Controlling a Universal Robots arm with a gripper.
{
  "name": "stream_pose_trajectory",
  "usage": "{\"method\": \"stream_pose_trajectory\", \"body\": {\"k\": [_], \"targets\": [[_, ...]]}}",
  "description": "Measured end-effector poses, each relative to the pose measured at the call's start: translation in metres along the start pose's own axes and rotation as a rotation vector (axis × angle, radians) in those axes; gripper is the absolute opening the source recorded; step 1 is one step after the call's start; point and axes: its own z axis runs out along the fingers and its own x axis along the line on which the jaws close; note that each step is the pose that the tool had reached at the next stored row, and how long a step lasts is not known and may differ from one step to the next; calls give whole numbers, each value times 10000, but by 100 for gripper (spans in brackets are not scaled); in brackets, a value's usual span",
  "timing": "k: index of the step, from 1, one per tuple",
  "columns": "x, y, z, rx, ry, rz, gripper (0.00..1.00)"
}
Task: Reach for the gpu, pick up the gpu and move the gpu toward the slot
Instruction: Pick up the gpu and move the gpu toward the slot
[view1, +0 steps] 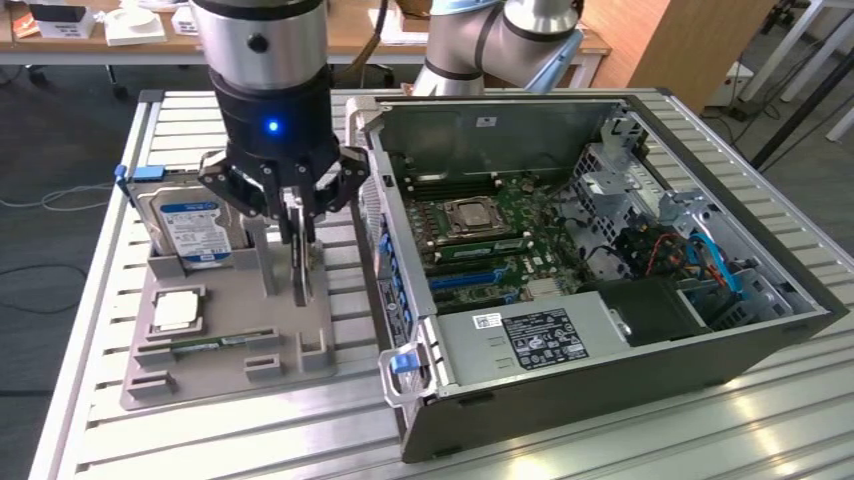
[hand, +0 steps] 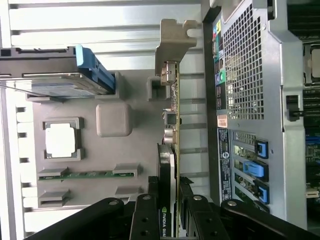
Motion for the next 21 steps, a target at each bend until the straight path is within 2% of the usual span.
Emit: {"method": "stream_pose_trajectory", "body": {"k": [13, 14, 17, 19, 21], "targets": [[-13, 24, -510, 0, 0, -12, 27], [-15, 28, -593, 1, 2, -13, 27], [-19, 35, -750, 0, 1, -13, 27], [-23, 42, -905, 0, 0, -14, 27], [-25, 46, -980, 0, 1, -14, 27]]}}
